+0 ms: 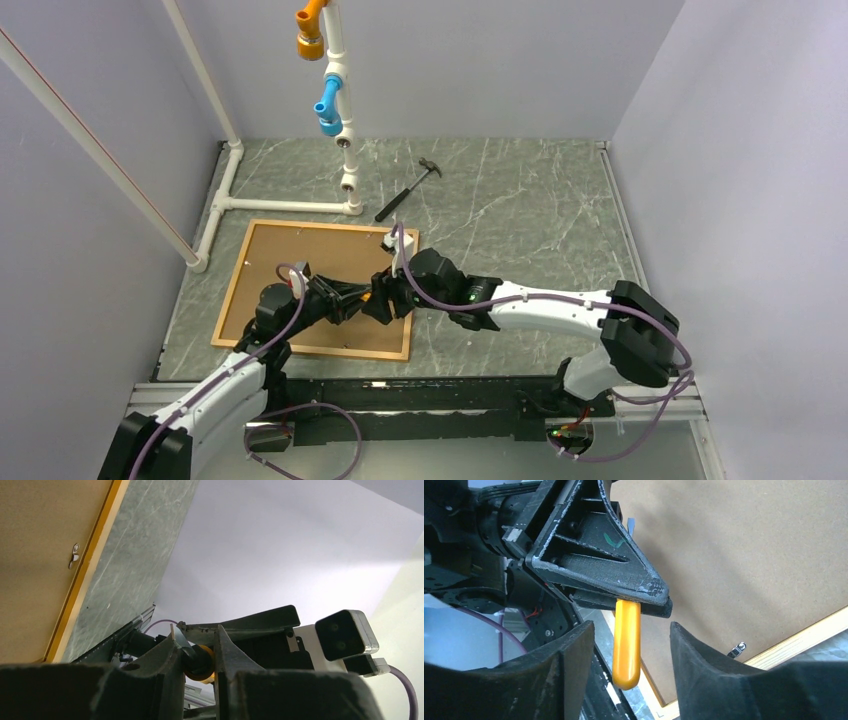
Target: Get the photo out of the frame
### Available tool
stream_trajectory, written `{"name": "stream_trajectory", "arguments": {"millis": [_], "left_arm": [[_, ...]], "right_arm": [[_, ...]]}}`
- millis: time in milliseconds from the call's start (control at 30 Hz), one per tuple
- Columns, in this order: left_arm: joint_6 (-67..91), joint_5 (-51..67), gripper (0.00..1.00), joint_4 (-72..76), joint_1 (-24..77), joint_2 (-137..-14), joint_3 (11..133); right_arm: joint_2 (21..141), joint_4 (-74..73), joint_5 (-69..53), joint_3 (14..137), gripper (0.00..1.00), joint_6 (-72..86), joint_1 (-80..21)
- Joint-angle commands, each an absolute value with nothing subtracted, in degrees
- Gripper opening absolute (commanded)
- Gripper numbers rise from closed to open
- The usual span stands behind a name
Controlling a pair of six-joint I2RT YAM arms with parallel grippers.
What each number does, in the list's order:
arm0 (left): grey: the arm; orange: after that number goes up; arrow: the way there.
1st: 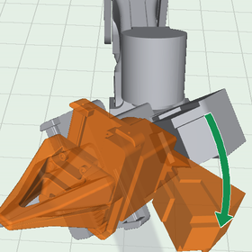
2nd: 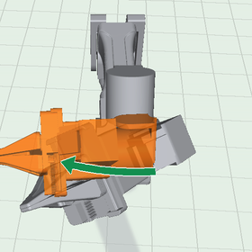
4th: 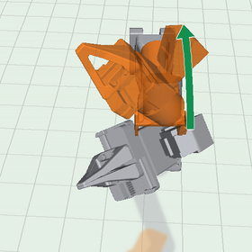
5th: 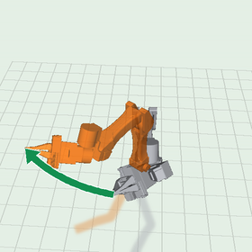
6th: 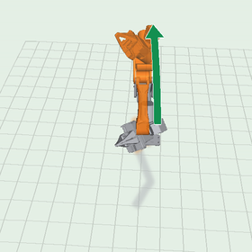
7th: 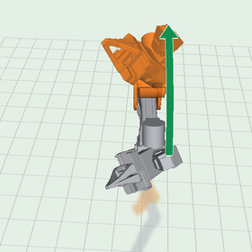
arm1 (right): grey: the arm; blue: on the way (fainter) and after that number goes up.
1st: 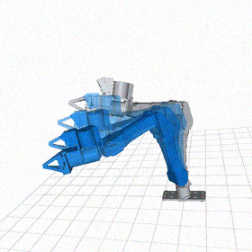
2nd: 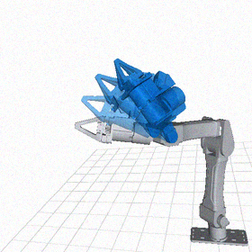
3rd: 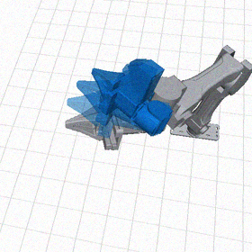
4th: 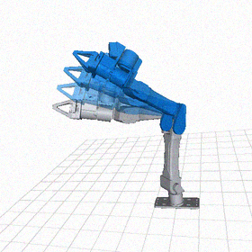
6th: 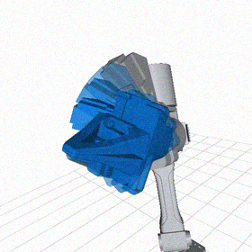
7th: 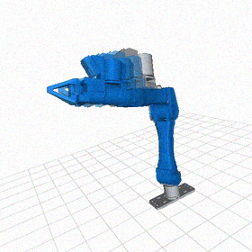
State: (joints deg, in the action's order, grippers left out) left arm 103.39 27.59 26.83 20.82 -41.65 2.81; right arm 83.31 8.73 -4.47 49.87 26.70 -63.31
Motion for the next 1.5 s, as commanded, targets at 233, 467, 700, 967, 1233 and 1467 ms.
{"name": "stream_trajectory", "arguments": {"millis": [233,467,700,967,1233,1467], "left_arm": [[104.16,27.99,0.0,30.1,20.57,-41.66,2.46],[99.49,26.93,0.14,26.66,20.46,-39.7,3.78],[70.78,19.2,0.79,-7.49,18.29,-33.04,17.08],[47.98,2.78,0.86,-33.11,17.84,-29.92,30.44],[39.67,6.86,0.75,-36.52,17.85,-29.06,29.02],[40.94,13.1,0.62,-33.18,17.93,-30.33,26.4]], "right_arm": [[85.17,11.89,-3.64,53.74,0.46,26.92,-63.57],[86.45,8.97,-1.36,55.83,0.0,26.6,-63.68],[85.58,2.74,7.04,56.28,0.0,26.63,-62.67],[91.54,-7.31,4.53,63.16,0.0,25.39,-56.16],[105.36,-21.96,1.11,81.59,0.0,24.77,-52.58],[111.95,-26.28,2.99,90.02,0.0,25.49,-52.49]]}}
